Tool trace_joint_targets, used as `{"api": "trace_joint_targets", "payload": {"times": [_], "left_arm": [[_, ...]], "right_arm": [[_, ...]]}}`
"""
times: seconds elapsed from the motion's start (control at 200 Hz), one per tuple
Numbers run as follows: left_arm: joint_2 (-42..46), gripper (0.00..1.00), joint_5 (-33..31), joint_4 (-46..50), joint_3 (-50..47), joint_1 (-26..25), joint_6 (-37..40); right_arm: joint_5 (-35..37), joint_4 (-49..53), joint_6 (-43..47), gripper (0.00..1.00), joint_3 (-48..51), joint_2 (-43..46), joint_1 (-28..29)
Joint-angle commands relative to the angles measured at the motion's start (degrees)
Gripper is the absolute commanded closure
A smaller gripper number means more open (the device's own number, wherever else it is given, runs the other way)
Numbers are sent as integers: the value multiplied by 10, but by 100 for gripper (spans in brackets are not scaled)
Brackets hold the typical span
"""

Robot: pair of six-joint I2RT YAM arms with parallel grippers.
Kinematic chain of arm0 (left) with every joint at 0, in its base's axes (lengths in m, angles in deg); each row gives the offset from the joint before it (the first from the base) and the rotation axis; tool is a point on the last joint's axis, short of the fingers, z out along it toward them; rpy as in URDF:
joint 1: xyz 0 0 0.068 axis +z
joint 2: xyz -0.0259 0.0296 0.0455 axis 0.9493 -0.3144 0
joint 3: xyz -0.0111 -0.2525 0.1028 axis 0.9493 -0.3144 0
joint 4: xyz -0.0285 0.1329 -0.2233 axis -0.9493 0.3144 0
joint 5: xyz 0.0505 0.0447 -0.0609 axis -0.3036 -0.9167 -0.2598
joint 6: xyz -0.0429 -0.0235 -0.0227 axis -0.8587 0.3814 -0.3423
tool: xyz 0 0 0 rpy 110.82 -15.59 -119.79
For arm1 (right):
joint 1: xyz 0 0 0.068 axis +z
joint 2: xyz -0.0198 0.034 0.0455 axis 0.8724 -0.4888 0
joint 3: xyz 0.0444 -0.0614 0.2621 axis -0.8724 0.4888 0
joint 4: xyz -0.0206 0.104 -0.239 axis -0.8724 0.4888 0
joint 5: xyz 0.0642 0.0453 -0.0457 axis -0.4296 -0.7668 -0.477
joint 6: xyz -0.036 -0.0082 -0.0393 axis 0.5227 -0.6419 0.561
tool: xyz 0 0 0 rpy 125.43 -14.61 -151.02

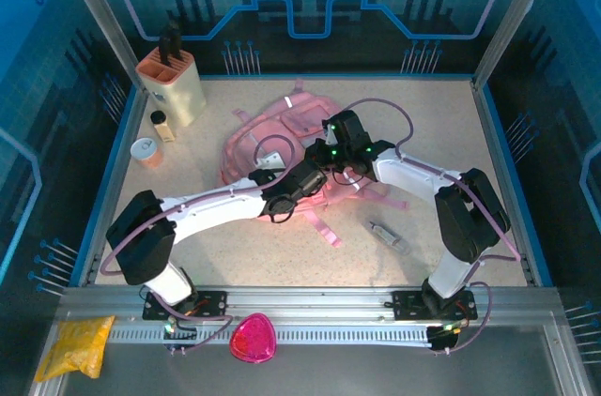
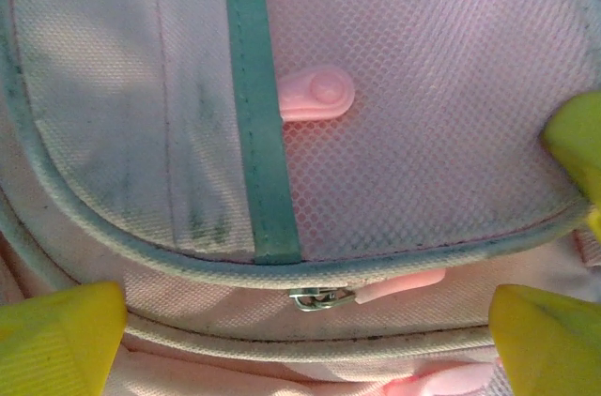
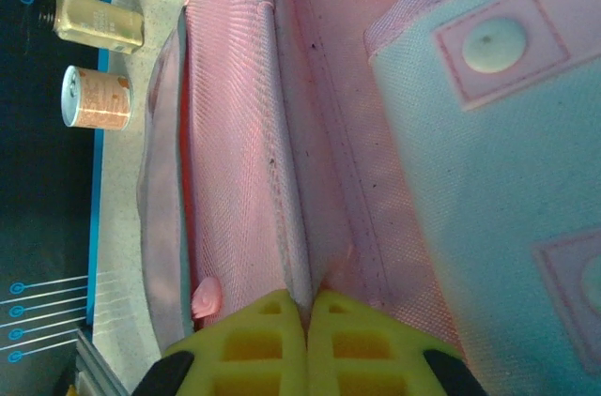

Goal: Pack the student bag
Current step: Unzip the student bag at the center of the table.

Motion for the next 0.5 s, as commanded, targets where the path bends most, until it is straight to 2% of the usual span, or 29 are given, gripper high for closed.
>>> {"api": "trace_joint_targets", "payload": {"times": [0.0,0.235,0.385,0.495], "left_arm": [[-17,1,0,-2,29,-3,27],[-39,1,-21,10,40,15,-6],[-31,1,-75,45,43,18,-41],[-12,1,-91,53,23,18,-45]], "right_arm": [[-29,-76,-16,100,-9,26,1],[-38,-102,-32,100,4,23,1],[-35,-108,-29,100,12,29,0],[-32,-108,-28,100,14,30,-2]]}}
